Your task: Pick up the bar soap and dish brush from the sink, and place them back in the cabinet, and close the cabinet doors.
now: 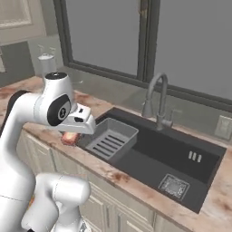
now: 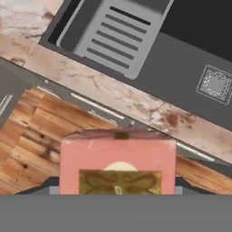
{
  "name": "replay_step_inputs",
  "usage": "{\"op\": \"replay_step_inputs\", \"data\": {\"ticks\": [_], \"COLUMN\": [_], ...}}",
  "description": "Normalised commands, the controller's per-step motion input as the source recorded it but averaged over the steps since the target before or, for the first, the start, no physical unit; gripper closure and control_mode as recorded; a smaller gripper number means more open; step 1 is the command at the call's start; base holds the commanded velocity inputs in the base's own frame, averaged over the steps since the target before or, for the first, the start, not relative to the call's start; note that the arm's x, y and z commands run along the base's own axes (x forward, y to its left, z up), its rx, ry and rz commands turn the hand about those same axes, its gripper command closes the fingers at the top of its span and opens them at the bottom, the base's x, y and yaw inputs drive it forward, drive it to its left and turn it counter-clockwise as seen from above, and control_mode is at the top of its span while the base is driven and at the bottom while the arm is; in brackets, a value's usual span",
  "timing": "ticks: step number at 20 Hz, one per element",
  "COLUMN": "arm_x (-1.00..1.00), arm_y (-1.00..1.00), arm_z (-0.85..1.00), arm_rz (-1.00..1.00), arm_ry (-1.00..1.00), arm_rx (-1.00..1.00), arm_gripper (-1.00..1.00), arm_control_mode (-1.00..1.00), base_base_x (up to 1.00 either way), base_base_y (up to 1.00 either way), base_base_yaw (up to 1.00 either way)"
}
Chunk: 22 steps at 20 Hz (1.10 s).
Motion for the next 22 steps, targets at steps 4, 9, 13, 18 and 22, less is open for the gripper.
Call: {"op": "replay_step_inputs", "data": {"ticks": [4, 9, 13, 18, 22], "arm_x": [0.0, 0.0, 0.0, 0.0, 0.0], "arm_y": [0.0, 0.0, 0.0, 0.0, 0.0], "arm_z": [0.0, 0.0, 0.0, 0.0, 0.0], "arm_rz": [0.0, 0.0, 0.0, 0.0, 0.0], "arm_ry": [0.0, 0.0, 0.0, 0.0, 0.0], "arm_rx": [0.0, 0.0, 0.0, 0.0, 0.0], "arm_gripper": [1.0, 1.0, 1.0, 1.0, 1.0], "arm_control_mode": [1.0, 1.0, 1.0, 1.0, 1.0], "base_base_x": [-0.13, -0.11, -0.08, -0.03, 0.0], "base_base_y": [-0.01, 0.0, 0.0, -0.01, 0.0], "base_base_yaw": [0.56, 0.52, 0.54, 0.54, 0.51]}}
